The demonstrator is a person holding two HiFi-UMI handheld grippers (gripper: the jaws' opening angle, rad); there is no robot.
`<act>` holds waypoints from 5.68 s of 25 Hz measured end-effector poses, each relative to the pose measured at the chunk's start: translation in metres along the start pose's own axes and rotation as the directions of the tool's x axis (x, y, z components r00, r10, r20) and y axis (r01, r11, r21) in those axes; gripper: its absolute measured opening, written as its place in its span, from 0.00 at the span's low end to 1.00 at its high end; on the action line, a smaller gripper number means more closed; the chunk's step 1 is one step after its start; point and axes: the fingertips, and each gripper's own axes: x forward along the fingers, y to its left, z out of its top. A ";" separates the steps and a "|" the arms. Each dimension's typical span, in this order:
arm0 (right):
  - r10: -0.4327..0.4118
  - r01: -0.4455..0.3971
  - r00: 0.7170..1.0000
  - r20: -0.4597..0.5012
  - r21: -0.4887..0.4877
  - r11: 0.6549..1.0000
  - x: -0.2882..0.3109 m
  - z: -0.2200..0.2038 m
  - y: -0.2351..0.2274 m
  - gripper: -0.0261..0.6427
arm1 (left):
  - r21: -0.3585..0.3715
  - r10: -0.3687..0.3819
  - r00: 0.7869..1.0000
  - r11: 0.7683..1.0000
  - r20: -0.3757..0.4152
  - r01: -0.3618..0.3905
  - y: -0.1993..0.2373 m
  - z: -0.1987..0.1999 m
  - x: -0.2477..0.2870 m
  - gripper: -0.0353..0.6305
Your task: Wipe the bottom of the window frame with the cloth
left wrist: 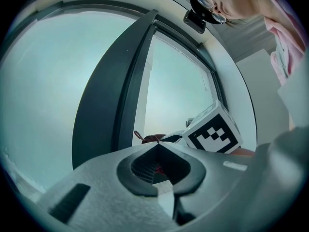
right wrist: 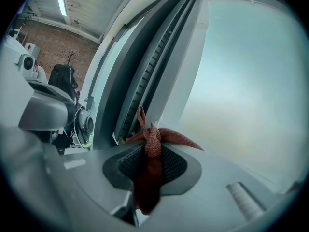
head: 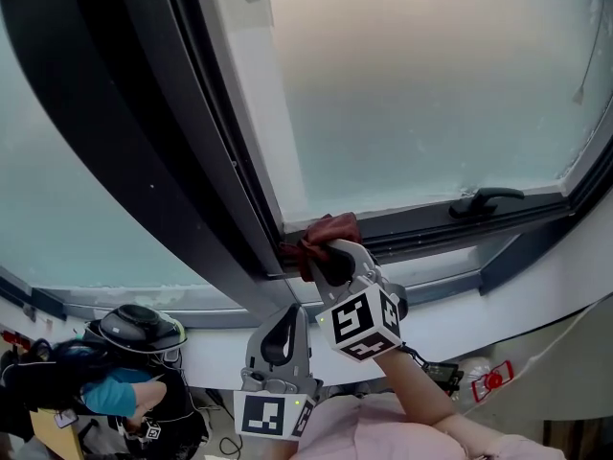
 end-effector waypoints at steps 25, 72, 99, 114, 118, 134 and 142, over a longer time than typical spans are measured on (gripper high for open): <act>-0.067 0.068 0.998 -0.015 0.077 0.995 -0.030 -0.030 -0.043 0.16 | 0.006 -0.057 0.998 0.998 0.012 0.056 -0.033 0.001 0.013 0.04; -0.198 0.202 0.979 -0.042 0.190 0.961 -0.085 -0.084 -0.121 0.16 | 0.024 -0.141 0.990 0.990 -0.003 0.141 -0.080 -0.001 0.036 0.04; -0.252 0.254 0.967 -0.041 0.255 0.933 -0.117 -0.115 -0.167 0.16 | 0.016 -0.135 0.991 0.991 -0.005 0.135 -0.094 -0.005 0.045 0.04; -0.231 0.221 0.973 0.000 0.290 0.931 -0.134 -0.133 -0.187 0.16 | 0.022 -0.083 0.997 0.996 0.001 0.083 -0.097 -0.002 0.037 0.04; -0.223 0.209 0.975 0.015 0.294 0.933 -0.138 -0.135 -0.190 0.16 | 0.025 -0.054 0.999 0.998 0.006 0.054 -0.093 0.000 0.028 0.04; -0.339 0.342 0.939 -0.048 0.195 0.919 -0.142 -0.131 -0.190 0.16 | 0.016 -0.002 1.000 1.000 0.019 0.002 -0.059 0.003 -0.009 0.04; -0.222 0.187 0.958 0.183 0.190 0.964 -0.111 -0.046 -0.113 0.16 | 0.016 0.035 0.999 0.999 0.013 -0.036 -0.038 0.004 -0.030 0.04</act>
